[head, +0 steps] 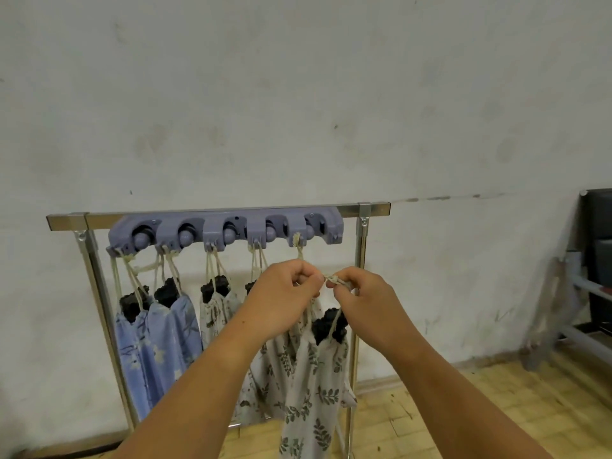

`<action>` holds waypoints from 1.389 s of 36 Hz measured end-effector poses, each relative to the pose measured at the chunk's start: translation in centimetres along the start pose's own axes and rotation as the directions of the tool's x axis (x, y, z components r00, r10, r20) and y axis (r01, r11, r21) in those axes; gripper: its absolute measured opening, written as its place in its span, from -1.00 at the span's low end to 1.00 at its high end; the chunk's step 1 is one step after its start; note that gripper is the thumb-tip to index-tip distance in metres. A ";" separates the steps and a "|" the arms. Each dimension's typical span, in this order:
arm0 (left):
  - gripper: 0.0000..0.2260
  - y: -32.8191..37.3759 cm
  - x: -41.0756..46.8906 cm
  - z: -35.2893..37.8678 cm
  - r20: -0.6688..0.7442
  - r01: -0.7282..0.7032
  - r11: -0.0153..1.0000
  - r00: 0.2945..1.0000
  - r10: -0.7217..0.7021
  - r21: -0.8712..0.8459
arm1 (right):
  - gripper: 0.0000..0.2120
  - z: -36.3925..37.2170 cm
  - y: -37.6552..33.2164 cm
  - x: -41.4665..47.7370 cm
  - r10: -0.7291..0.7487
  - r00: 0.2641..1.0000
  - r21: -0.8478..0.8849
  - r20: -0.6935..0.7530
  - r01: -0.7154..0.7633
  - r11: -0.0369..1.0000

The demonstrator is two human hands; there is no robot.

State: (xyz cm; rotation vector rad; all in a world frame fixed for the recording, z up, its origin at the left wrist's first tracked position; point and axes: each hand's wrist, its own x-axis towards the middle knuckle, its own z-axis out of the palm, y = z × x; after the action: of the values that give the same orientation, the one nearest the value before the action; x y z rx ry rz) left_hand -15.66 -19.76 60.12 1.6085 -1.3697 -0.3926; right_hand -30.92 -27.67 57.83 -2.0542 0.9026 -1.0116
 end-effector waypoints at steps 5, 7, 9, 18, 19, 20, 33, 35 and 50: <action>-0.88 1.3 2.2 0.0 -0.049 -0.019 1.000 0.999 0.019 0.001 | -0.84 -0.8 -0.1 2.6 -0.027 0.997 0.027 -0.073 0.029 0.999; -0.88 1.8 3.2 0.2 -0.068 -0.024 1.000 0.997 0.025 0.015 | -0.85 -1.1 -0.2 3.6 -0.038 0.992 0.029 -0.119 0.042 0.999; -0.88 2.2 4.2 0.4 -0.092 -0.030 0.998 0.995 0.034 0.049 | -0.88 -1.2 0.0 4.5 -0.030 0.987 0.012 -0.159 0.033 0.999; -0.83 2.8 8.2 1.8 -0.153 -0.016 0.987 0.987 0.041 0.158 | -0.86 -1.7 0.7 7.8 0.052 0.970 0.071 -0.236 -0.037 0.997; -0.83 2.8 8.6 1.9 -0.168 -0.014 0.986 0.985 0.043 0.168 | -0.85 -1.7 0.6 8.2 0.066 0.970 0.093 -0.236 -0.045 0.995; -0.83 2.7 9.1 2.2 -0.183 -0.007 0.984 0.982 0.039 0.177 | -0.85 -1.7 0.8 8.6 0.081 0.969 0.107 -0.234 -0.057 0.993; -0.82 -1.7 10.6 4.8 -0.165 -0.060 0.881 0.974 0.154 0.469 | -0.84 0.8 4.3 10.2 0.065 0.983 -0.017 -0.169 -0.069 0.997; -0.83 -2.4 10.3 5.3 -0.160 -0.068 0.845 0.971 0.179 0.531 | -0.83 1.1 4.6 10.2 0.062 0.984 -0.008 -0.169 -0.065 0.998; -0.90 -3.8 8.9 5.4 -0.036 -0.001 1.000 0.999 0.001 -0.008 | -0.68 1.9 6.6 8.7 -0.006 0.989 -0.100 -0.147 -0.009 0.995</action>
State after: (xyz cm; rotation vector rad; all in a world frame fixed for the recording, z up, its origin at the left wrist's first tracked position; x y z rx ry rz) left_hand -14.58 -30.45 57.24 1.6006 -1.3400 -0.3663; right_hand -27.19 -37.66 54.98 -2.0815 1.0493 -1.1511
